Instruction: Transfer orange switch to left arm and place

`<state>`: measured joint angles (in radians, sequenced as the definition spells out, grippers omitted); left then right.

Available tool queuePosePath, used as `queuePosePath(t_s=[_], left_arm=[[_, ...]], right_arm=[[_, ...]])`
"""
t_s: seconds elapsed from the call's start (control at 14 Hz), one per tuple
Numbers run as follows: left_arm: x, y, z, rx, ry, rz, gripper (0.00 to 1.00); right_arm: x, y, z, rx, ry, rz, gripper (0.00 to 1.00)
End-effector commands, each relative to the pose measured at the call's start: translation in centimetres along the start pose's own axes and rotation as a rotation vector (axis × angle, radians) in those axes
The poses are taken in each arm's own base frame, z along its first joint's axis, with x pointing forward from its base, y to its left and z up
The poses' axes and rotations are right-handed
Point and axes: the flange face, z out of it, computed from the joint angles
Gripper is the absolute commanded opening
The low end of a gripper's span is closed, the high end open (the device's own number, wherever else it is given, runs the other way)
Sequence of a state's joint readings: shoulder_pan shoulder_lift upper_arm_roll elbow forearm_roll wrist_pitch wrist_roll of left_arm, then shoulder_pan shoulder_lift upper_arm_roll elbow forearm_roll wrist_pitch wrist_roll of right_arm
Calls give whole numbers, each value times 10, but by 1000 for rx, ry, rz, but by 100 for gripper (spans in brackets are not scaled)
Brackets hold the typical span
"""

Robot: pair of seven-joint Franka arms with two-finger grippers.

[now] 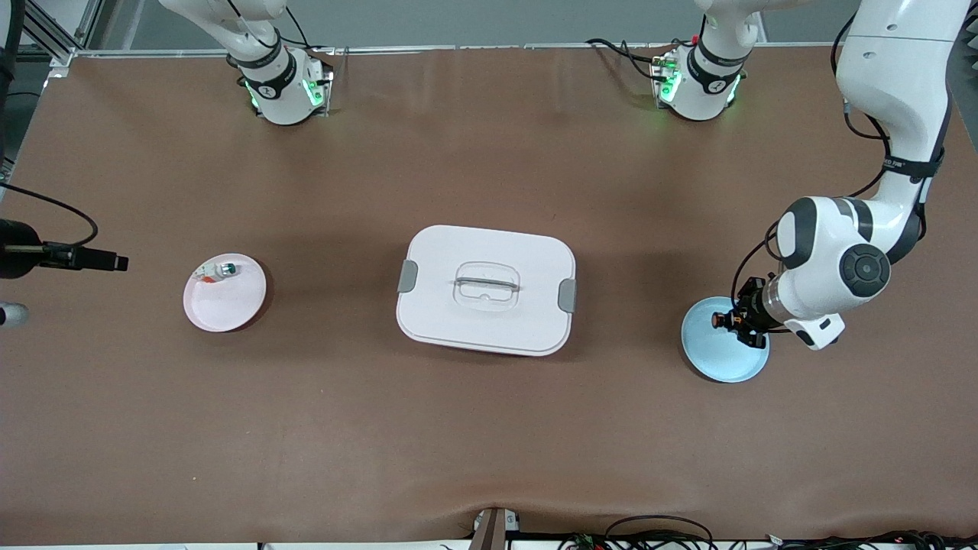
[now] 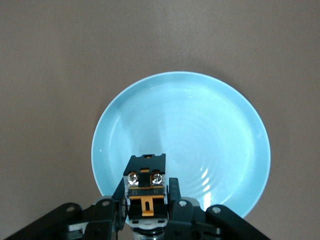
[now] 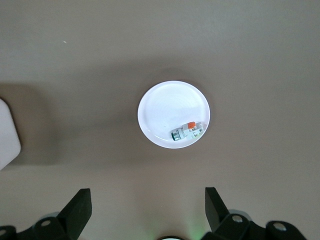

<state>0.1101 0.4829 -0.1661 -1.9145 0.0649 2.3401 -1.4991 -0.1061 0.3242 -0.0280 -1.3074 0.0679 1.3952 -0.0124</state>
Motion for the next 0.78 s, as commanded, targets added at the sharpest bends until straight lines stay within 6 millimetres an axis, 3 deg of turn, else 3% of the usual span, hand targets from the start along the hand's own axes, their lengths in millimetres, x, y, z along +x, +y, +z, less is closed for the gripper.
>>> queuePosePath(t_s=[0.0,0.14,0.21,0.36,0.57,0.71], left_arm=[[13,5,17,5,31,-2,0],[17,5,27,8,27,-9,0],[17,5,28,7,27,-13,0],[15,10,31,2,24,-14,0],[12,16,36,2,21,-14,0],[12,16,39,3,20,-14,0]], right_arm=[[-33,-55,-31,-119,74,62,100],[-39,-104,-28,-281,135,258,100],[-40,-115,-25,-296,148,307,100],[-38,-105,-27,-287,141,298,100],[-32,-59,-34,-248,93,72,100],[-37,-50,-44,-162,100,57,100]])
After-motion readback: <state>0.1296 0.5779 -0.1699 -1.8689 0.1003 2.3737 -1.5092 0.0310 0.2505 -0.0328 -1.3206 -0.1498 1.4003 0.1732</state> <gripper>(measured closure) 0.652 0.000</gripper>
